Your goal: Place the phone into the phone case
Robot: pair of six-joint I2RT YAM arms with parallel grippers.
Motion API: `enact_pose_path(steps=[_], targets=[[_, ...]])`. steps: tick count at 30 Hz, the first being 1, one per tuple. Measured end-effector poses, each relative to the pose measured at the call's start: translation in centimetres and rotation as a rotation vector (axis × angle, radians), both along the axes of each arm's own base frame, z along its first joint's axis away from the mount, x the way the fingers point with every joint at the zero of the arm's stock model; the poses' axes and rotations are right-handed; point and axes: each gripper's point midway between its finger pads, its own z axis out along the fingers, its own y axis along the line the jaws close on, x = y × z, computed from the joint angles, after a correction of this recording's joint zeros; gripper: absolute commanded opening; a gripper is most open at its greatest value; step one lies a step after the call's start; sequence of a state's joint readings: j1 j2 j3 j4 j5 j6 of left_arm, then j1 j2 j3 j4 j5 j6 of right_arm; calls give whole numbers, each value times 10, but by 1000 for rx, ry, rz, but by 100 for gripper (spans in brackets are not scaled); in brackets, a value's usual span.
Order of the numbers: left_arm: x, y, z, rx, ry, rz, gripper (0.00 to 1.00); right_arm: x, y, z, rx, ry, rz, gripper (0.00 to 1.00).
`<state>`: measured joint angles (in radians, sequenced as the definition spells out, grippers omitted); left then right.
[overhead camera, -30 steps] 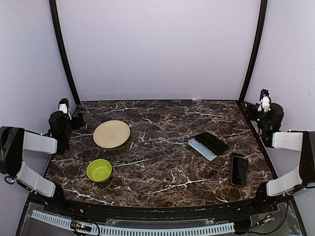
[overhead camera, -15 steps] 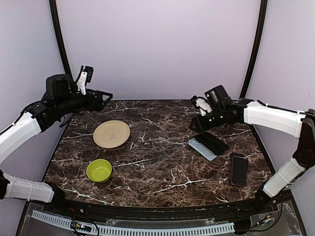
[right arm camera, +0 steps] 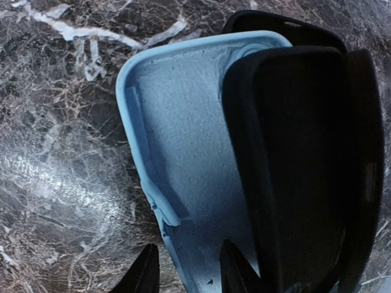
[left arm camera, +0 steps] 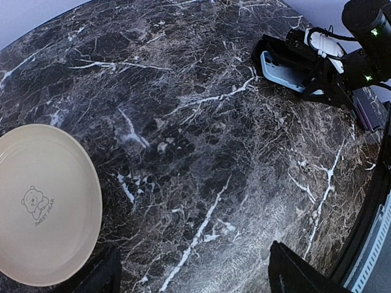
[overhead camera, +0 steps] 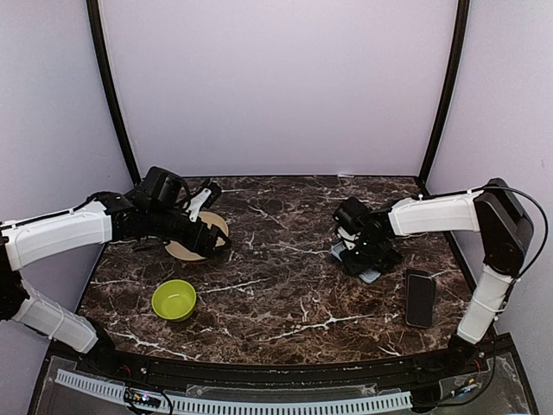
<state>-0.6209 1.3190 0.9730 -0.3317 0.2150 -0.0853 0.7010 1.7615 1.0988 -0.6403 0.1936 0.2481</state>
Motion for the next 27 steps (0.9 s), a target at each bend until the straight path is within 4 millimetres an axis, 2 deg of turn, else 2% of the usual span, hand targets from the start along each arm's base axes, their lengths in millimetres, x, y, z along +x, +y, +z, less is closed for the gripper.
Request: enact_pose_path(steps=[2, 4, 5, 10, 13, 16, 18, 21, 22, 24, 25, 27], targets=[[0, -2, -2, -3, 4, -12, 85, 1, -1, -1, -1, -9, -20, 22], [1, -4, -1, -10, -3, -21, 85, 2, -3, -1, -3, -17, -36, 5], [1, -6, 0, -15, -10, -28, 85, 3, -2, 0, 2, -22, -42, 0], [3, -10, 5, -30, -40, -55, 85, 5, 3, 2, 26, -30, -59, 0], [2, -12, 8, -36, -54, -69, 85, 8, 6, 10, 44, -20, -72, 0], [0, -12, 12, -48, -70, -80, 86, 23, 9, 34, 149, -30, -125, 0], [-2, -11, 16, -53, -80, -83, 86, 38, 8, 61, 287, -57, -191, 0], [-3, -10, 22, -65, -100, -85, 86, 59, 6, 111, 505, -127, -267, 0], [-3, -10, 24, -68, -107, -85, 86, 59, 12, 124, 569, -135, -274, 0], [-4, -10, 29, -82, -119, -88, 86, 53, 26, 132, 626, -122, -267, 0], [-5, -10, 31, -89, -124, -91, 86, 48, 35, 133, 646, -109, -265, 0], [-8, -11, 34, -103, -123, -97, 86, 23, 60, 126, 691, -45, -250, 0]])
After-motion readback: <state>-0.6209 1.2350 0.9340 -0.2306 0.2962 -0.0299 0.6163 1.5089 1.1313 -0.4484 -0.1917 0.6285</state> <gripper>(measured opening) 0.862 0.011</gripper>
